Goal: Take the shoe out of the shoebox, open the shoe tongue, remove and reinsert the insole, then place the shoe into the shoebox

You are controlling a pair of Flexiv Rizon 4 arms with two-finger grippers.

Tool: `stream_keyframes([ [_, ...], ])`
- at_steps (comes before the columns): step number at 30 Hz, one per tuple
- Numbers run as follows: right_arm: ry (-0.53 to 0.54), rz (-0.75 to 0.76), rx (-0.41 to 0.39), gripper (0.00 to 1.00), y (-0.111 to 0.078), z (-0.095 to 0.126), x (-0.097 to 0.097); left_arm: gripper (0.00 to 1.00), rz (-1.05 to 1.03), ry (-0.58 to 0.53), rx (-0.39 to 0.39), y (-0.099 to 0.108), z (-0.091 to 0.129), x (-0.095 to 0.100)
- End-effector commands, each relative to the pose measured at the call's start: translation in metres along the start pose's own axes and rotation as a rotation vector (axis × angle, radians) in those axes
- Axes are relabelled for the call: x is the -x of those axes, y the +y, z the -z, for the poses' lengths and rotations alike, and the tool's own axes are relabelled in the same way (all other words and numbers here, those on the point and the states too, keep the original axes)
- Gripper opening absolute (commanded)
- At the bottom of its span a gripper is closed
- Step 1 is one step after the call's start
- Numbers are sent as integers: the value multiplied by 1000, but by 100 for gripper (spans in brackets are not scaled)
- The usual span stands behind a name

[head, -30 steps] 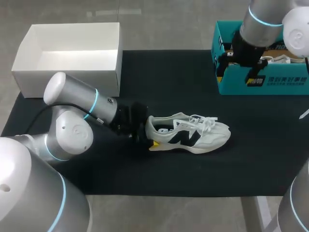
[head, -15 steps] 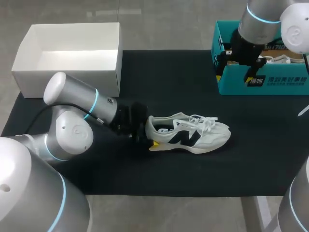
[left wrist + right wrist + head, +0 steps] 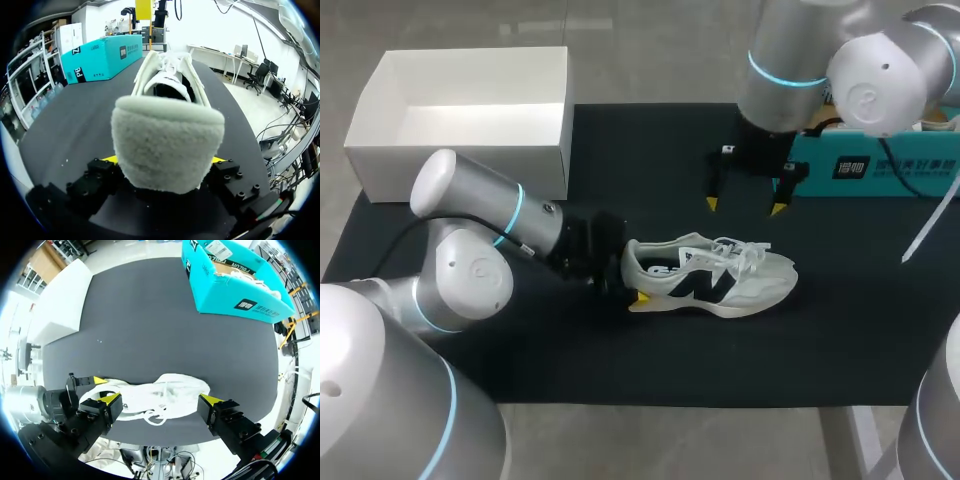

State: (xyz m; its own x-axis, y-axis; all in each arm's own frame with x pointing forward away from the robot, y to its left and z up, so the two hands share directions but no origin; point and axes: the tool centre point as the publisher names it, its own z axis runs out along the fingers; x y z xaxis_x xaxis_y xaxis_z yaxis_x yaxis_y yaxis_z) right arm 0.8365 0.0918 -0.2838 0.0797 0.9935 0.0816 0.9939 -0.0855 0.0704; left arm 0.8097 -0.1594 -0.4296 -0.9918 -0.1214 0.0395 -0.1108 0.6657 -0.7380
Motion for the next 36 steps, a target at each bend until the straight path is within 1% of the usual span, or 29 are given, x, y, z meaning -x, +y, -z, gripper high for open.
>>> stream_keyframes([
  [1,-14,-8,43,100,-24,11,-18,0,0,0,2,1,0,1],
  [6,19,-17,51,100,-46,20,-43,0,0,0,2,1,0,1],
  [10,60,-6,37,100,-62,24,-65,0,0,0,2,1,0,1],
  [14,68,8,33,100,-77,28,-85,0,0,0,2,1,0,1],
  [30,68,8,33,100,-77,28,-85,0,0,0,2,1,0,1],
  [33,-12,2,-4,100,-75,16,-89,0,0,0,2,1,0,1],
  [36,-87,-2,-14,100,-79,5,-92,0,0,0,2,1,0,1],
])
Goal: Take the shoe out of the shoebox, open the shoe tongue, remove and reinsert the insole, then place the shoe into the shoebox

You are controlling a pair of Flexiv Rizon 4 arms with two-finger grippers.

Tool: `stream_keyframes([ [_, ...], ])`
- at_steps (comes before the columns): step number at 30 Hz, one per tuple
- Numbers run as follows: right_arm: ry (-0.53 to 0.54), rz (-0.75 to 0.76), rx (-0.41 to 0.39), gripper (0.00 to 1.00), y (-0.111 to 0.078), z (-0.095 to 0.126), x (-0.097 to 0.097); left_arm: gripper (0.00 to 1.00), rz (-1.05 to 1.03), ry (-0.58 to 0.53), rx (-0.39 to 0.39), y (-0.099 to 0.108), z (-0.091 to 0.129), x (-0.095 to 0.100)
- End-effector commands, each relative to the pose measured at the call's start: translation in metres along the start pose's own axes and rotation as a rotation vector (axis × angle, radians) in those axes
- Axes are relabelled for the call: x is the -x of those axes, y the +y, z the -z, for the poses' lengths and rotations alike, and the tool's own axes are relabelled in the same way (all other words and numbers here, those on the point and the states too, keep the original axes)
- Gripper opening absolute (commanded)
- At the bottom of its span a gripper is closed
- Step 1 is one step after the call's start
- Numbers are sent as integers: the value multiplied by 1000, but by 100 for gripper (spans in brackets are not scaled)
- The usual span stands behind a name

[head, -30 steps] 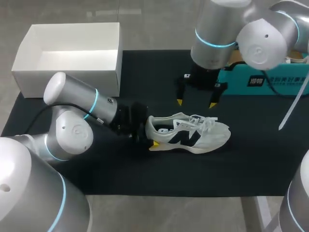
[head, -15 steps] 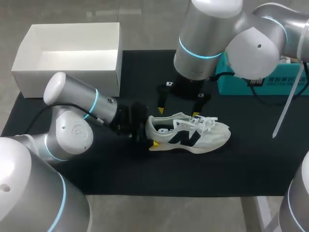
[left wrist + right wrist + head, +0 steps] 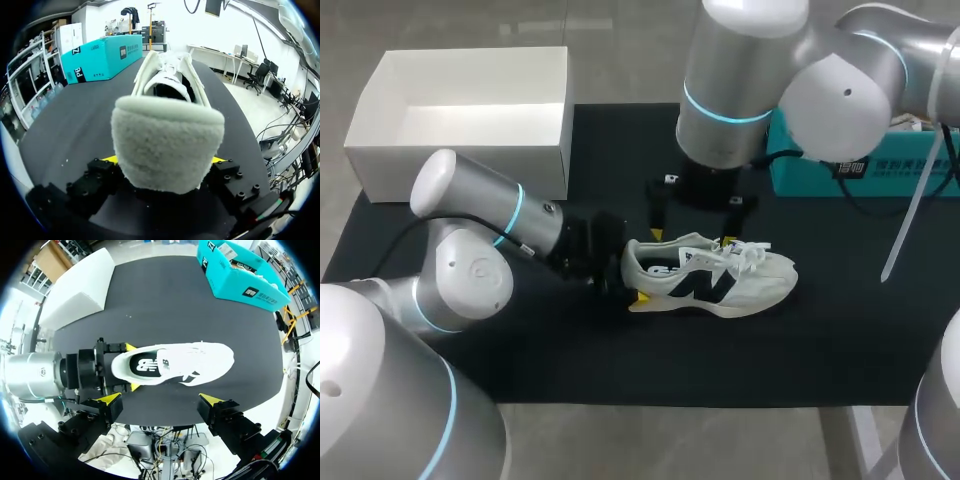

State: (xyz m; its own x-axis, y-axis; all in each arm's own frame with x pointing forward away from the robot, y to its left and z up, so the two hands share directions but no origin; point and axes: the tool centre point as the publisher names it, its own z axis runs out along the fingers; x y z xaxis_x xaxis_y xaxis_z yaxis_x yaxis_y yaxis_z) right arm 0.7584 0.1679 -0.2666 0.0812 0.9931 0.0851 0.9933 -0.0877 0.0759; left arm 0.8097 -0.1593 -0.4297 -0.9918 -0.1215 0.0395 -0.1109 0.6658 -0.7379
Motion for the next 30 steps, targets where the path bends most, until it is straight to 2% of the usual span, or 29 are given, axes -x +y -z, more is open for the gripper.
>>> stream_keyframes([
  [1,-109,-2,-18,100,3,-15,-21,0,0,0,2,0,0,1],
  [4,-106,-6,-4,100,1,-24,-22,0,0,0,2,0,0,1],
  [8,-174,-38,4,100,1,-37,-23,0,0,0,2,0,0,1],
  [11,-182,-57,20,100,4,-46,-20,0,0,0,2,0,0,1],
  [22,-142,-79,26,100,23,-64,10,0,0,0,2,0,0,1],
  [30,-229,-17,-7,100,34,-71,18,0,0,0,2,0,0,1],
])
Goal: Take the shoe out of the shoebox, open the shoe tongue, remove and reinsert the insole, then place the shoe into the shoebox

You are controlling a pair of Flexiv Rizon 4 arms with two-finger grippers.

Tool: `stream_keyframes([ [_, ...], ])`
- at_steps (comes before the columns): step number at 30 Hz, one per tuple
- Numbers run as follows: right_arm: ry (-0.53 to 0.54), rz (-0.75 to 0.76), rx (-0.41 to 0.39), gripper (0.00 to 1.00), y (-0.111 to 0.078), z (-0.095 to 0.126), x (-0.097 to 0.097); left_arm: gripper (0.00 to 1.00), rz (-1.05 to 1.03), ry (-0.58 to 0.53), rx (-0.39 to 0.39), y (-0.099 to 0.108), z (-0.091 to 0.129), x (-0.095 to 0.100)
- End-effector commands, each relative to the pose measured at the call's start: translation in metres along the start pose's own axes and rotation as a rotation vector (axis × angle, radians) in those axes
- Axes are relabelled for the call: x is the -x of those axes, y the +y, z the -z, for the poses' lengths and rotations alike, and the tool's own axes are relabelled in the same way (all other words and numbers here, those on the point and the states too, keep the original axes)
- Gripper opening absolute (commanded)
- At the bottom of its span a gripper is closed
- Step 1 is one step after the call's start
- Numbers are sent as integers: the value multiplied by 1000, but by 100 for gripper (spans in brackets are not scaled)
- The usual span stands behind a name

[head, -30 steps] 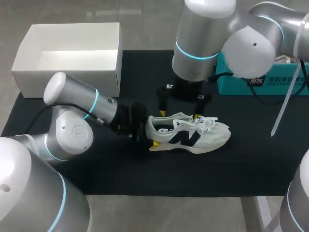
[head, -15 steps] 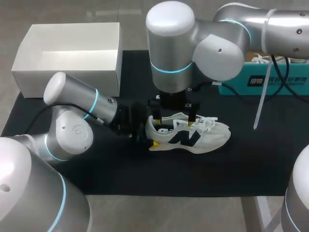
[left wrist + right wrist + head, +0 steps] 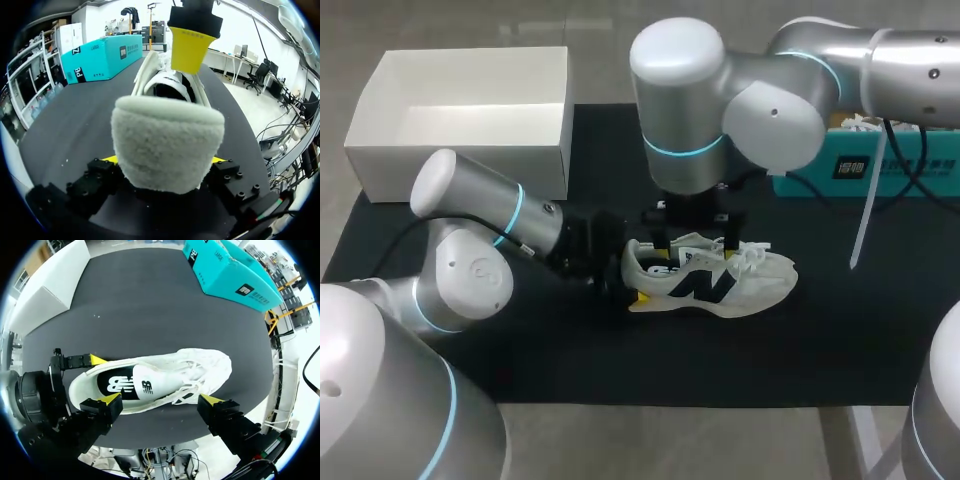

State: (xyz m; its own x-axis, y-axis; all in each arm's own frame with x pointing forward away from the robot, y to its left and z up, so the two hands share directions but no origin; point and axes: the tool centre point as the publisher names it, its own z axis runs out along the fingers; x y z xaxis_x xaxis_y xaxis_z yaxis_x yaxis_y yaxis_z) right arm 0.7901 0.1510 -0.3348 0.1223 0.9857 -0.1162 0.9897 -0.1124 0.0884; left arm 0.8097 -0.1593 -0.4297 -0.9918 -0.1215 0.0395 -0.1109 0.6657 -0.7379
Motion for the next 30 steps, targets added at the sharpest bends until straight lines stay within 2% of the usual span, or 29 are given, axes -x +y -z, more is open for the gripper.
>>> stream_keyframes([
  [1,-27,22,-16,100,8,-2,-3,0,0,0,2,0,0,1],
  [10,-87,58,-50,100,18,-14,-10,0,0,0,2,0,0,1],
  [20,-85,64,-78,100,13,-26,-13,0,0,0,2,0,0,1],
  [30,-162,54,-120,100,13,-35,-11,0,0,0,2,0,0,1],
])
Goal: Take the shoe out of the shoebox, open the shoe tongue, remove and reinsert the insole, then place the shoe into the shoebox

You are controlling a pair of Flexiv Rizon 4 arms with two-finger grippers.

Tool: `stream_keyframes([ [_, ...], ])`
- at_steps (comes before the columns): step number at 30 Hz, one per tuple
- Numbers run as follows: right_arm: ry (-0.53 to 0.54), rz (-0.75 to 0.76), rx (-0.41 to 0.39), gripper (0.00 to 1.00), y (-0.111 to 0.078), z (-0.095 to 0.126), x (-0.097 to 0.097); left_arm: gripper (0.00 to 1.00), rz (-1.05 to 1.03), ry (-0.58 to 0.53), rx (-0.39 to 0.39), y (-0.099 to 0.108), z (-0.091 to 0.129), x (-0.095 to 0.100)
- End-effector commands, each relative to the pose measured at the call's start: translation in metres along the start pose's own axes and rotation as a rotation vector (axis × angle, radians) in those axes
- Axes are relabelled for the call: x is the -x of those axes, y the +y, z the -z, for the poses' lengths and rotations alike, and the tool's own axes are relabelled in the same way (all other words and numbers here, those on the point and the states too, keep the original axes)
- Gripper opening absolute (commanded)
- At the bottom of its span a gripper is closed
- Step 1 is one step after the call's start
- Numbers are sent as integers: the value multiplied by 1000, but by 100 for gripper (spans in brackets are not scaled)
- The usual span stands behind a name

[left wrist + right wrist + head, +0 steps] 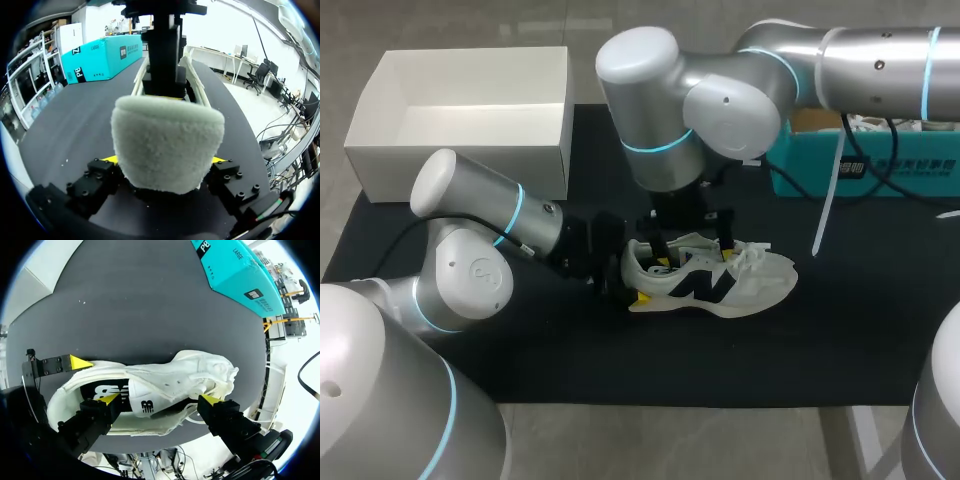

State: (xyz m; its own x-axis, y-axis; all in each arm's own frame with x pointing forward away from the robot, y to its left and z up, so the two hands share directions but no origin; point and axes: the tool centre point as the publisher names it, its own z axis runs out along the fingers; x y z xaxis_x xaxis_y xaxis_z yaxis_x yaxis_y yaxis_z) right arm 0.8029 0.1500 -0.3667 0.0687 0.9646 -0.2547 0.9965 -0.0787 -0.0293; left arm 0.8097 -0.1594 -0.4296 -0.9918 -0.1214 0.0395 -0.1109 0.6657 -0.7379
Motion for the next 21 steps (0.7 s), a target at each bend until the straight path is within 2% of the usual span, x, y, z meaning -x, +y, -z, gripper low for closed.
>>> stream_keyframes([
  [1,-23,-3,-13,100,4,-2,-7,0,0,0,2,0,0,1],
  [11,-84,-24,-52,100,-1,-7,-3,0,0,0,2,0,0,1],
  [21,-142,-55,-38,100,-6,6,5,0,0,0,2,0,0,1],
])
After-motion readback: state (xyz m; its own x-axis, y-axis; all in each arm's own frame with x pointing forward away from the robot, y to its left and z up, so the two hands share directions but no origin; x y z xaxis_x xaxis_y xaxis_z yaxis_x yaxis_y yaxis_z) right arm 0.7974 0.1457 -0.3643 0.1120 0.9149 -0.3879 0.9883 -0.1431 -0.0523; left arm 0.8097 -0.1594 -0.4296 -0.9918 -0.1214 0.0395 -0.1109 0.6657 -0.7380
